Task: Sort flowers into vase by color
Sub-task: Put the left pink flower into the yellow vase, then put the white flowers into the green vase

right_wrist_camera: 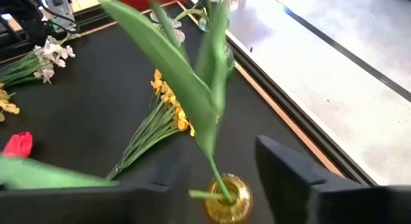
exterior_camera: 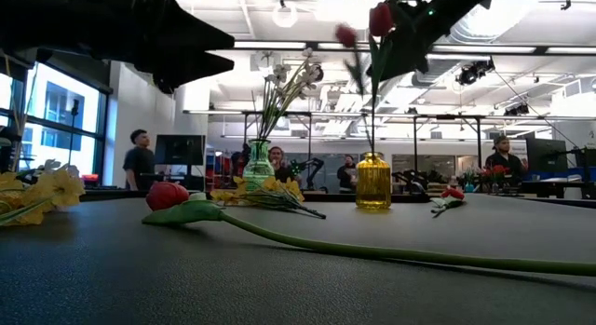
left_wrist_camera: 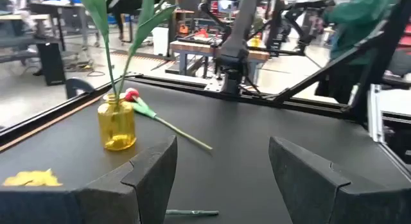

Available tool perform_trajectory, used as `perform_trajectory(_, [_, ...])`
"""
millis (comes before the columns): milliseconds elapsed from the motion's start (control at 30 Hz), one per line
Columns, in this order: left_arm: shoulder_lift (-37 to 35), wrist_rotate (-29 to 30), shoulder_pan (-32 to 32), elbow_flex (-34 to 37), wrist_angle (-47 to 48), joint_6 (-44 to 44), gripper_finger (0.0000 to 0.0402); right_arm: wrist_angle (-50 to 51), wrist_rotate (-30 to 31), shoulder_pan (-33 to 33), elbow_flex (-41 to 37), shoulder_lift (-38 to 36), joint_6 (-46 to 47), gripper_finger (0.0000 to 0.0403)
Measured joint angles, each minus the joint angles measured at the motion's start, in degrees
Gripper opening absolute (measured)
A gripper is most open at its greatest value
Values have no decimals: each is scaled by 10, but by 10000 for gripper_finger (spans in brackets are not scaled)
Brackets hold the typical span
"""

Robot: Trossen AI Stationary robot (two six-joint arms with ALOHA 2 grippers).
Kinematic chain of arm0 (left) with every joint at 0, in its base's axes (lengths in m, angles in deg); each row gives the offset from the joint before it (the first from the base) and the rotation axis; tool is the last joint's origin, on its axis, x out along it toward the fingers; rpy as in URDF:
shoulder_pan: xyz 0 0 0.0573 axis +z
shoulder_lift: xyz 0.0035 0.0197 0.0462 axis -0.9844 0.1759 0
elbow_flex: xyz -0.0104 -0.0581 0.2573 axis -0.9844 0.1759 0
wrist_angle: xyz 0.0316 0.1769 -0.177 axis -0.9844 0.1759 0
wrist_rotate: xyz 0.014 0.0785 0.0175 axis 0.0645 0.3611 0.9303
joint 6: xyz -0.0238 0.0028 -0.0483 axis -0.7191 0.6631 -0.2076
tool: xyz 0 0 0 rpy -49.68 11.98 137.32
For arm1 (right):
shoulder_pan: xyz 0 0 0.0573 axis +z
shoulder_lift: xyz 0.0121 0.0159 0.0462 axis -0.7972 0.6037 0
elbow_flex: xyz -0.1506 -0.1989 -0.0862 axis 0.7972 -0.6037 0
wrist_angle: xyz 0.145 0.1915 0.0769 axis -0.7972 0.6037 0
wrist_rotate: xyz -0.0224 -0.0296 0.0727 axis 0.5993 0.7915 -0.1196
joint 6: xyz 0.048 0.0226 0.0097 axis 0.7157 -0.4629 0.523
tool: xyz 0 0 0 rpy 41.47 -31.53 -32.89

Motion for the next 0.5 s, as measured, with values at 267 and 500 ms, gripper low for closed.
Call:
perform_trajectory(267, [-46,84,-22,0,64,-28,232,96,77,7,0,-107,35,245])
perform_trajectory(500, [-140,146,-55,-24,272,-80,232,213,120,94,-25,-195,119,247])
